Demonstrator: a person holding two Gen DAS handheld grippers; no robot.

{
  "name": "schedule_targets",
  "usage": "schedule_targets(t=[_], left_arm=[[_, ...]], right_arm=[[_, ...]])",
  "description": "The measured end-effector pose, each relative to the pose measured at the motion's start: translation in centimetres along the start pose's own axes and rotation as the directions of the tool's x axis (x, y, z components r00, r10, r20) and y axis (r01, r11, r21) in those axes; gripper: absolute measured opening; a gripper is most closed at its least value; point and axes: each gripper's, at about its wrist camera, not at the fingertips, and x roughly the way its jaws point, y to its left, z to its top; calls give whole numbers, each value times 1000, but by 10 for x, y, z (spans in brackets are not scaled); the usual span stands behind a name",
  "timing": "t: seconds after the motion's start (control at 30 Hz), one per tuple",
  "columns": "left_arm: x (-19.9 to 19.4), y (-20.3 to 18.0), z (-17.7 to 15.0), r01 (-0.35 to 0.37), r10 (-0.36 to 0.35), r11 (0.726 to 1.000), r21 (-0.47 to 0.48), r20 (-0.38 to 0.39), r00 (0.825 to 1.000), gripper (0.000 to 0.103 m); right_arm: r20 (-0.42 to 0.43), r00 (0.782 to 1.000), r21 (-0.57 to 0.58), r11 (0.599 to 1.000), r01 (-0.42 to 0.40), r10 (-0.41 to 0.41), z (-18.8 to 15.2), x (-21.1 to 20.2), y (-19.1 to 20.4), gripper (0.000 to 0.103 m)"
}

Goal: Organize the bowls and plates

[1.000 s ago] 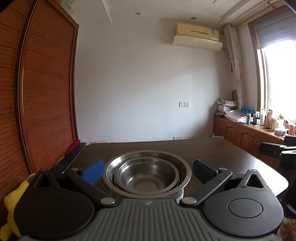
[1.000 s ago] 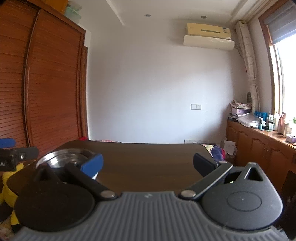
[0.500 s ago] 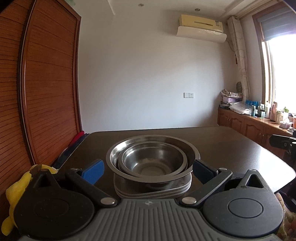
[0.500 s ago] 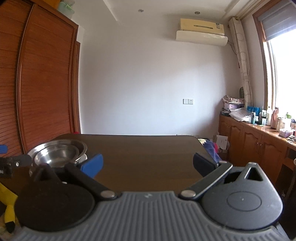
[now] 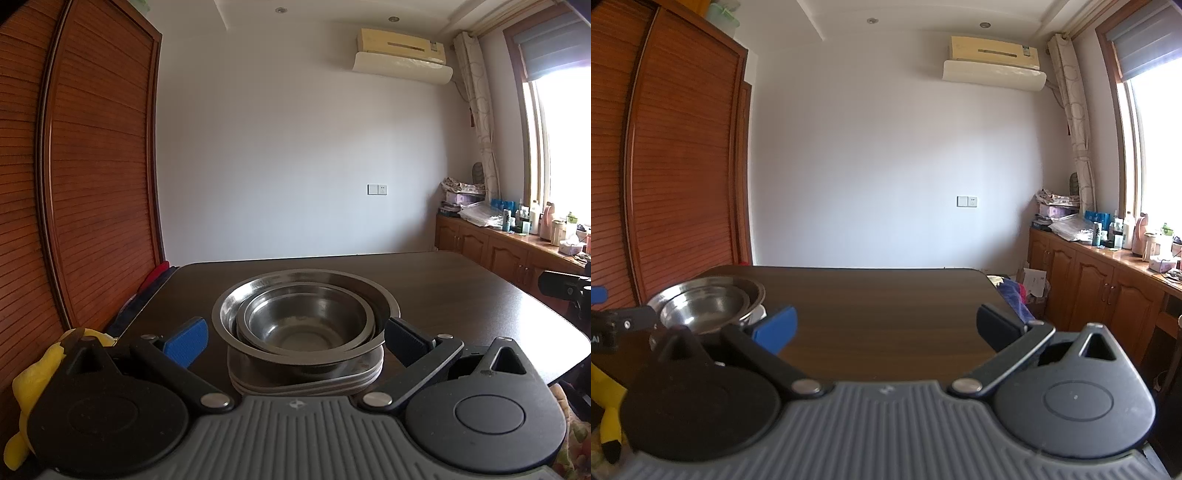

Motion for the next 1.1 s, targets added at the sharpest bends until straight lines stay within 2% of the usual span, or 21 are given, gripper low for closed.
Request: schedule_targets(t=[1.1], left_arm=[[1,-1,1,-2,2,1000,7,-2,1000,103]], right_arm=[[-2,1000,2,1000,0,0,1,0,-1,103]])
